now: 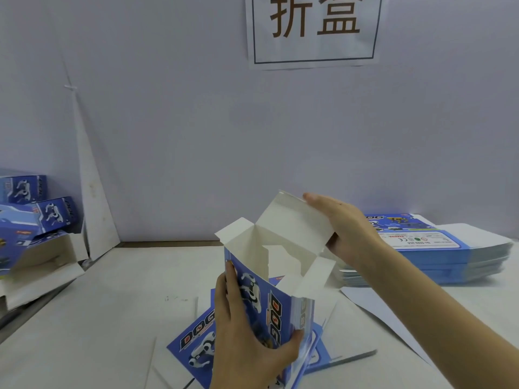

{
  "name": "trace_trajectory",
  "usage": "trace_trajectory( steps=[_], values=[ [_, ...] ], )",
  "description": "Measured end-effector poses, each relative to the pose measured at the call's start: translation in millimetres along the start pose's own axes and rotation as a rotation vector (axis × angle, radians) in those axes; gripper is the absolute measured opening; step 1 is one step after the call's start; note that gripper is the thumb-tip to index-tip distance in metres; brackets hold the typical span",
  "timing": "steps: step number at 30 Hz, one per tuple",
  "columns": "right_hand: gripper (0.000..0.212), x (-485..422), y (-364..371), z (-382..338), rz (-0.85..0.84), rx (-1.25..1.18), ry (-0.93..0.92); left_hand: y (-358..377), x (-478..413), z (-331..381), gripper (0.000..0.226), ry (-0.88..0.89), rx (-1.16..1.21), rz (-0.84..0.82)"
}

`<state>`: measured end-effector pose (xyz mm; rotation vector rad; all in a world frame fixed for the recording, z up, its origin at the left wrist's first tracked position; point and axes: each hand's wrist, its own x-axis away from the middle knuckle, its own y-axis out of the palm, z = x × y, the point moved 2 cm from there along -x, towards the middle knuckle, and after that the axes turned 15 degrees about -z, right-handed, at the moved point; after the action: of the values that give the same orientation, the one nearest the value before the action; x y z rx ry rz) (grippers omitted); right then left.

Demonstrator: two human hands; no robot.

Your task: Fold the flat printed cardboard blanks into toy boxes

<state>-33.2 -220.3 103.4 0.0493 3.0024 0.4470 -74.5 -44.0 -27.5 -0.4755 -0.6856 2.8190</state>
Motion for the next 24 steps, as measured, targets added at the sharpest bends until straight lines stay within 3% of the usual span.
trace_trajectory(
  steps=[2,4,6,8,10,13,17,19,22,24],
  values=[
    [0.03,11.2,-8.7,5.0,-0.038,-0.145,-0.036,-2.1,-1.1,2.3,0.121,-0.011,0.011,0.004],
    [0.028,32.7,-20.0,23.1,-0.065,-0.089,-0.113,-5.4,-1.1,4.4,0.125,-0.017,0.033,0.026],
    [0.043,60.7,-32.3,55.5,-0.152,0.194,-0.165,-4.5,-0.1,9.2,0.134,-0.028,0.096,0.033],
    [0.076,85.1,-27.5,86.1,-0.394,0.558,-0.158,3.1,0.9,13.4,0.127,-0.021,0.111,0.052],
    [0.089,88.8,-25.8,97.0,-0.404,0.556,-0.1,6.1,-0.7,16.3,0.113,-0.015,0.142,0.054],
    [0.084,77.1,-32.8,85.6,-0.293,0.39,-0.16,-6.4,-11.6,14.9,0.084,0.049,0.306,-0.06],
    [0.08,63.1,-19.8,56.5,-0.346,0.316,-0.2,-23.4,-30.1,19.3,0.068,0.022,0.429,-0.235],
    [0.075,57.7,-13.9,47.6,-0.303,0.378,-0.225,-27.6,-33.7,23.6,0.049,0.022,0.441,-0.2],
    [0.057,55.0,-12.9,46.4,-0.281,0.353,-0.242,-31.9,-36.8,23.8,0.042,0.064,0.463,-0.142],
    [0.059,56.4,-12.2,48.3,-0.316,0.335,-0.241,-33.2,-39.9,24.1,0.036,0.061,0.468,-0.137]
  ],
)
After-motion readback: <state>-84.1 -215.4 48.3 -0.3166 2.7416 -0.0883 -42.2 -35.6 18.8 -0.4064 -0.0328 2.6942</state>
